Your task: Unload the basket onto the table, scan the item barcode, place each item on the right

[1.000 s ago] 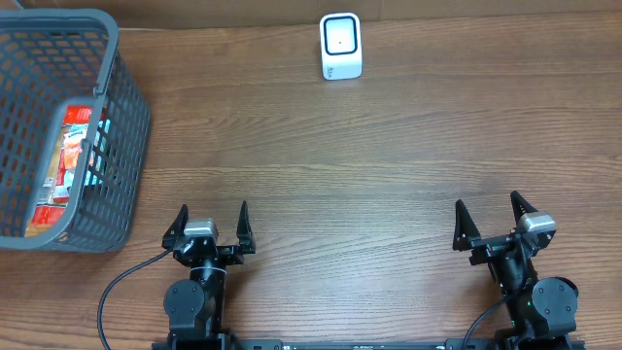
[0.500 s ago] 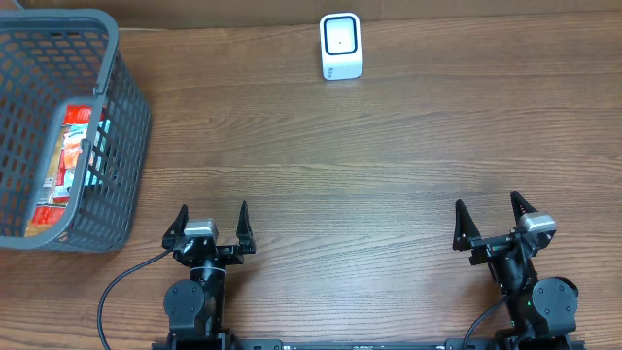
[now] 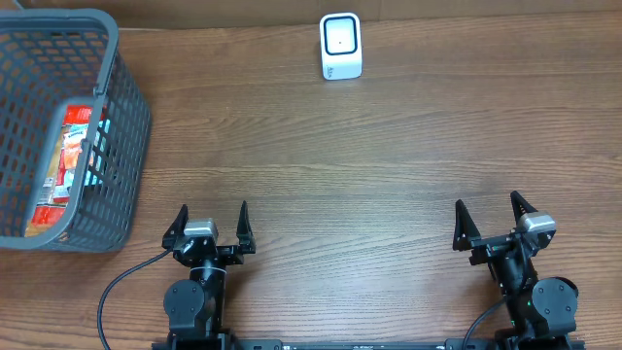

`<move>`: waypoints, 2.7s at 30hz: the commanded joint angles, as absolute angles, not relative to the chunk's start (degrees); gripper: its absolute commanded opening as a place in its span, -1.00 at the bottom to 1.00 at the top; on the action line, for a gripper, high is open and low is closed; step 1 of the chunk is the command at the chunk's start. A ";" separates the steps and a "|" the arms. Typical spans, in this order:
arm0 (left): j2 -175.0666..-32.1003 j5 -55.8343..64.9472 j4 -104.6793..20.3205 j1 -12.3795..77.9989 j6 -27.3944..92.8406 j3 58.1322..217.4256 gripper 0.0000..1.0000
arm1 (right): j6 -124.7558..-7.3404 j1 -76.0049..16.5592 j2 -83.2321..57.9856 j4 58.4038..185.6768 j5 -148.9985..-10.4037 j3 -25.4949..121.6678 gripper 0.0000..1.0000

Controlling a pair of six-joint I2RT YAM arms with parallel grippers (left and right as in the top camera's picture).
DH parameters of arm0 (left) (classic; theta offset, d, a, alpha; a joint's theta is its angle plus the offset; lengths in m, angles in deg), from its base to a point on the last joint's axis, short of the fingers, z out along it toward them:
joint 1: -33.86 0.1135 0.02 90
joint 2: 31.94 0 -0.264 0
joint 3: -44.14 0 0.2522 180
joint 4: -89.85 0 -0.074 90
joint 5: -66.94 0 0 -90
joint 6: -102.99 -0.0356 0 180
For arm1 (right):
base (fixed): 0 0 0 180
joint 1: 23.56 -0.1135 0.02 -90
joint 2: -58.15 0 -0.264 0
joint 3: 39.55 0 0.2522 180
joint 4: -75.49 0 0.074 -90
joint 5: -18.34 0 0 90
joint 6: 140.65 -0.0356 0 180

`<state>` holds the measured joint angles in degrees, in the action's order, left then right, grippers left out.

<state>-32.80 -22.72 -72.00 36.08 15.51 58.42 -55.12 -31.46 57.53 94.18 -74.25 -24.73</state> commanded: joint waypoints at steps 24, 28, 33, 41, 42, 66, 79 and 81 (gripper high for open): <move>-32.19 -23.46 -72.03 35.75 14.24 58.18 0.99 | -55.25 -31.26 57.99 93.92 -74.18 -25.34 1.00; -32.21 -23.55 -72.48 35.75 14.22 58.18 1.00 | -55.25 -31.26 57.99 93.90 -74.18 -25.34 1.00; -32.21 -23.46 -71.96 35.75 14.24 58.18 1.00 | -55.25 -31.26 57.99 93.90 -74.18 -25.34 1.00; -32.21 -23.64 -72.00 35.75 14.22 58.18 1.00 | -55.25 -31.26 57.99 93.90 -74.18 -25.34 1.00; -32.21 -23.27 -71.92 35.75 14.29 58.18 1.00 | -55.25 -31.26 57.99 93.92 -74.18 -25.34 1.00; -58.61 -5.78 -30.21 35.75 18.29 112.40 0.99 | -55.25 -31.26 57.99 93.90 -74.18 -25.34 1.00; -100.38 -1.98 1.50 35.71 13.98 158.67 1.00 | -55.25 -31.26 57.99 93.92 -74.18 -25.34 1.00; -104.01 -5.63 -0.18 35.84 12.76 162.50 0.58 | -55.25 -31.26 57.99 93.92 -74.18 -25.34 1.00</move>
